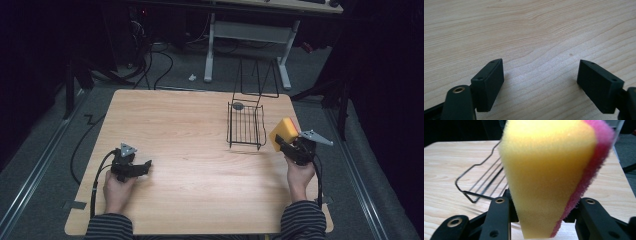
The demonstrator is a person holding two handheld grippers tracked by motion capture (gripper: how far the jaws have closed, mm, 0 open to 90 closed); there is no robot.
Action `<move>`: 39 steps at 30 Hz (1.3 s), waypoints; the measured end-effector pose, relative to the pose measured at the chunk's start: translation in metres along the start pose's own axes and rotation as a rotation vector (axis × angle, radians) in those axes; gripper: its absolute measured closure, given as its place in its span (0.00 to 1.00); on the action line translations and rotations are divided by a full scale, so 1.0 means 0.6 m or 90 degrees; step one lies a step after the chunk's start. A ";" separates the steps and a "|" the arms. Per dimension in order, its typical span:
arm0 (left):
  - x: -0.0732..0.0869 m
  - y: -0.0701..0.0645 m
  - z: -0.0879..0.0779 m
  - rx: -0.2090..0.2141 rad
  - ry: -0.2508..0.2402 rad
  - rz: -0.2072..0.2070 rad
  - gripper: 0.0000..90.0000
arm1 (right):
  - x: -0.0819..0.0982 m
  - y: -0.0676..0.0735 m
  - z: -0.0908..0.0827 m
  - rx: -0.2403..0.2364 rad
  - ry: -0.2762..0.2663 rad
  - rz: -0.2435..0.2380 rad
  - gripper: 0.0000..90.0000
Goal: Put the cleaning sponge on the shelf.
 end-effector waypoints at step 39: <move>0.000 -0.001 0.000 0.000 0.000 0.001 0.24 | -0.018 0.107 0.040 -0.063 0.038 -0.087 0.68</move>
Point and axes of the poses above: each handheld gripper's, and its own axes: z roughly forward along the jaws, x roughly out of its underside, y roughly to its left, the point moved 10 cm from there along z, roughly forward along the jaws, and after that the axes turned 14 degrees about z, right-handed, at the moved point
